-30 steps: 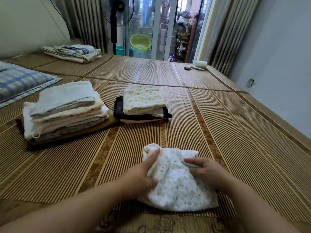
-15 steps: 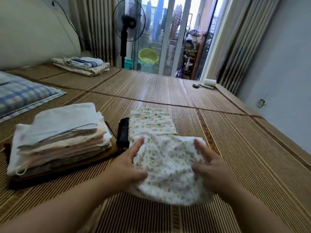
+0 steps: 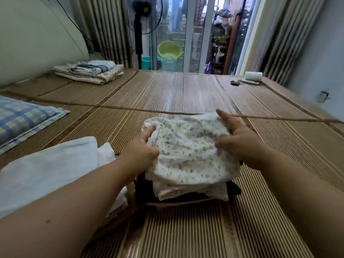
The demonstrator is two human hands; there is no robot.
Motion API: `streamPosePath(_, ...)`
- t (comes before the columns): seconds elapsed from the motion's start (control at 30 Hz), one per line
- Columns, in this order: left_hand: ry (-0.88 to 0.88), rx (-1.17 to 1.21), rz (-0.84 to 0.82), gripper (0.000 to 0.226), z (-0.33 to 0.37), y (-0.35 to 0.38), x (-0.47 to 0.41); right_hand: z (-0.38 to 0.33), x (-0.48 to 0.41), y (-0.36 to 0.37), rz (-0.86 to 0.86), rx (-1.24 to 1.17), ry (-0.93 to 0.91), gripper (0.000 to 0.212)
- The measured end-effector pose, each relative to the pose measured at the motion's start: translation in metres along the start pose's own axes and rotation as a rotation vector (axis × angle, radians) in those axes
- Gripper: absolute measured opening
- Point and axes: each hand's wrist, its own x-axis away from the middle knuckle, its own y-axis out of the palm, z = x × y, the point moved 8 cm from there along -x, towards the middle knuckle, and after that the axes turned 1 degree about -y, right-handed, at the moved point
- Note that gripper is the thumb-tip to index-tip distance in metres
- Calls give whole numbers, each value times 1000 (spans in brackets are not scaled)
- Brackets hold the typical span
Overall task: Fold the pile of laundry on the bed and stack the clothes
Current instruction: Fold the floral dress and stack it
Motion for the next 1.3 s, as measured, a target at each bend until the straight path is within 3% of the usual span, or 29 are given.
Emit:
streamPosePath(0.07,-115,-115,-38,84,-21,7,-11,17,-17,7,-42,52,113,88)
streamPosePath(0.13,-265,-208,-99,88,-42,14,-18,31,-27,13,-108,196,236,76)
streamPosePath(0.23,-437,-156,-125,105,-67,22,-20,42,-31,17,-107,438,322,63)
streamPosePath(0.33,-578,70,-39,115,-80,22,-20,49,-32,14,-33,453,367,91)
streamPosePath(0.4,-695,172,53,125,-87,18,-19,62,-30,11,9,244,475,117)
streamPosePath(0.53,-783,352,121,108,-99,21,-23,105,-27,2,-49,7,712,150)
streamPosePath(0.6,-821,302,96,123,-109,26,-28,121,-29,0,-91,-39,755,137)
streamPosePath(0.73,-886,295,-7,112,-117,32,-29,116,-29,18,-255,-184,716,79)
streamPosePath(0.83,-892,318,-84,87,-122,39,-30,117,-27,20,-249,-210,723,90)
streamPosePath(1.03,-903,411,-80,67,-118,53,-21,115,-10,22,-141,-364,725,65)
streamPosePath(1.17,-816,605,-142,69,-92,72,-4,96,15,7,-110,-435,698,90)
streamPosePath(1.3,-721,606,-248,89,-43,94,16,49,58,-36,-51,-462,663,75)
